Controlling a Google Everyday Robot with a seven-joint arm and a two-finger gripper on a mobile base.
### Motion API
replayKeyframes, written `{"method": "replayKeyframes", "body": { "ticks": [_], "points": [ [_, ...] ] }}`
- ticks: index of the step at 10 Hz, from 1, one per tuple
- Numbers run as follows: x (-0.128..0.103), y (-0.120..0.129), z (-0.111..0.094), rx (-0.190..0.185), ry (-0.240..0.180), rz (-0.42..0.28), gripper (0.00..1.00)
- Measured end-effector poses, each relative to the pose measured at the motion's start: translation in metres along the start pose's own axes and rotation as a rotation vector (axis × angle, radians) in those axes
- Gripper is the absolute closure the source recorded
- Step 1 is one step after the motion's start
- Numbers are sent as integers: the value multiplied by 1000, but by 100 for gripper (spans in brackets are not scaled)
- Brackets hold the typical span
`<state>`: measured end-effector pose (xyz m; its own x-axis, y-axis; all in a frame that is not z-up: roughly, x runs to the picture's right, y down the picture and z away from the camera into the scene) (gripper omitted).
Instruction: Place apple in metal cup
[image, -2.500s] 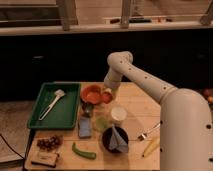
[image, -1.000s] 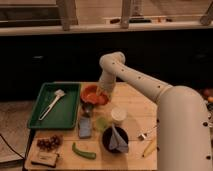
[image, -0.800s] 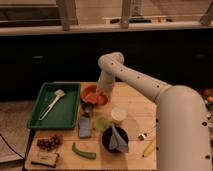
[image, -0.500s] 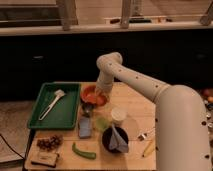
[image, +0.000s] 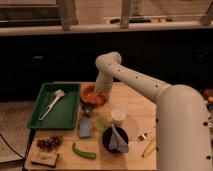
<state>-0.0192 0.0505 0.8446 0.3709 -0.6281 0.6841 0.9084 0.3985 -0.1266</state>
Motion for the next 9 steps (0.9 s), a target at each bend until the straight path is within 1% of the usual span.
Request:
{"method": "replayKeyframes", "body": {
  "ticks": [4,6,9],
  "points": [
    [-8,-11,-9,12,0,-55,100],
    [-17,-19,-16,20,0,-101,100],
    [-28,-33,-22,35,-10,-167,100]
  ]
}}
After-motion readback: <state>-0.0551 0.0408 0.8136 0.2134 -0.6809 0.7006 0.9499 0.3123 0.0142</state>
